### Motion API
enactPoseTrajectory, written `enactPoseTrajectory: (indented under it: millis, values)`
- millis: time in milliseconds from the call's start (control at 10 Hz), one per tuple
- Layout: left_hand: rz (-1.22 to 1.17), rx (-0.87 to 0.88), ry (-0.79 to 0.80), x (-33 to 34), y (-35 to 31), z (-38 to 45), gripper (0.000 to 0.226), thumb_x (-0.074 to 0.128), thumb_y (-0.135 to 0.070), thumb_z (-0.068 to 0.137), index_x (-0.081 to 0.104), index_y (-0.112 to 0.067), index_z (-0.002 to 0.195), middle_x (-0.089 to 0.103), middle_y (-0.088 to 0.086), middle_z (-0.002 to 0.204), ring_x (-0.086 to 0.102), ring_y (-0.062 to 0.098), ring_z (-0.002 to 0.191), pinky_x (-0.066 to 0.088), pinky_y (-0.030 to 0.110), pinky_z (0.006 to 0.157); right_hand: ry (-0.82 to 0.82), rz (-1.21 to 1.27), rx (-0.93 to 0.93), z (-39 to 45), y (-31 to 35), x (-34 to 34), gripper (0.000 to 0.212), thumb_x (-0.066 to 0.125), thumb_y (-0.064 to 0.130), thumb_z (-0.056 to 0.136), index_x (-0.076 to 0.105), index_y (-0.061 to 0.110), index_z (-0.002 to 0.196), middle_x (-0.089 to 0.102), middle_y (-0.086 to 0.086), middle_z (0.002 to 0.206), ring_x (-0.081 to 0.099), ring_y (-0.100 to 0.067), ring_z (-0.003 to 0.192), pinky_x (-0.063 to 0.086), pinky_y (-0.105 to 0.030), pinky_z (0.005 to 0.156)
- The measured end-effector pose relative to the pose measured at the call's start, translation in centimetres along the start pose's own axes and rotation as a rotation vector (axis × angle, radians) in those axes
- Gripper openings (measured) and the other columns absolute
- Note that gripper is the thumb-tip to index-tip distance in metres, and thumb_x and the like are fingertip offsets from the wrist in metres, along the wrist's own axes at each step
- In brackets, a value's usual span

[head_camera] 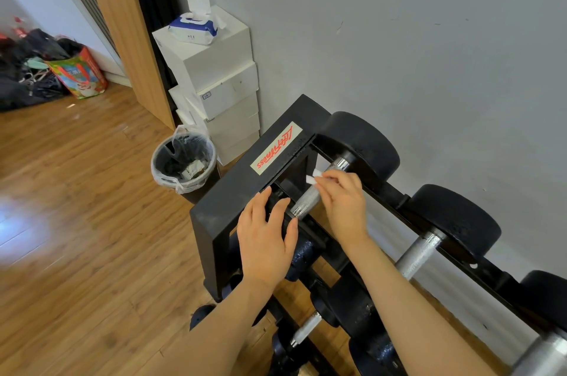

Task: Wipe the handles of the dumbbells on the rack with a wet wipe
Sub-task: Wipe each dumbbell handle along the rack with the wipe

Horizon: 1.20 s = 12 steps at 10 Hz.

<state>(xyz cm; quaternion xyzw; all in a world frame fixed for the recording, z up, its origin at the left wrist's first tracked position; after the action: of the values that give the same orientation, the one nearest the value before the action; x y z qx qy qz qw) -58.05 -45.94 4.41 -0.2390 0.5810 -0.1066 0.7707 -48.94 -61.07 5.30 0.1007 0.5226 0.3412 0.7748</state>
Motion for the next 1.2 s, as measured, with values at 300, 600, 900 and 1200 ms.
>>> enactPoseTrajectory:
  millis: [300, 600, 900, 1200]
  values:
    - [-0.001, 0.010, -0.018, -0.1, -0.1, 0.0, 0.045, 0.038, -0.043, 0.096, 0.062, -0.021, 0.127, 0.049, 0.008, 0.144, 0.043, 0.031, 0.134, 0.036, 0.051, 0.108, 0.072, -0.070, -0.165, -1.9, 1.3, 0.5, 0.022, 0.069, 0.013, 0.082, 0.071, 0.008, 0.104, 0.065, -0.009, 0.105, 0.060, -0.022, 0.093, 0.057, -0.034, 0.065]
    - [-0.001, 0.012, -0.022, -0.4, -0.3, 0.0, 0.046, 0.038, -0.043, 0.096, 0.062, -0.020, 0.127, 0.050, 0.008, 0.144, 0.042, 0.031, 0.134, 0.031, 0.048, 0.109, 0.099, 0.154, 0.044, -2.3, 0.8, 0.8, 0.025, 0.059, 0.022, 0.089, 0.070, 0.012, 0.110, 0.057, -0.002, 0.108, 0.050, -0.011, 0.099, 0.052, -0.024, 0.078]
    - [-0.001, -0.004, -0.002, -0.1, -0.1, 0.1, 0.046, 0.037, -0.043, 0.096, 0.062, -0.021, 0.128, 0.049, 0.006, 0.144, 0.041, 0.030, 0.135, 0.032, 0.048, 0.109, 0.149, 0.240, 0.154, -3.1, 0.5, 1.6, 0.024, 0.057, 0.022, 0.090, 0.069, 0.014, 0.108, 0.055, 0.002, 0.105, 0.054, -0.012, 0.100, 0.055, -0.033, 0.082]
    - [-0.010, 0.002, -0.018, -0.3, -0.3, 0.1, 0.045, 0.038, -0.043, 0.096, 0.062, -0.020, 0.127, 0.051, 0.007, 0.143, 0.042, 0.030, 0.134, 0.030, 0.046, 0.109, 0.152, 0.306, 0.230, -3.9, 0.7, 2.1, 0.020, 0.066, 0.010, 0.088, 0.071, 0.014, 0.107, 0.054, 0.007, 0.105, 0.058, -0.012, 0.099, 0.056, -0.032, 0.082]
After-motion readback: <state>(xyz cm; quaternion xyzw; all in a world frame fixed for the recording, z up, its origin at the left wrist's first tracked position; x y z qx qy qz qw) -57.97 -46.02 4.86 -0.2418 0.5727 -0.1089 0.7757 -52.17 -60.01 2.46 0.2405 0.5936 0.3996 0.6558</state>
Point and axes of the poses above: each hand's wrist, its own z-axis towards the middle knuckle, its own x-axis out of the palm, y = z × x, the point moved 9 cm from there along z, towards the middle knuckle
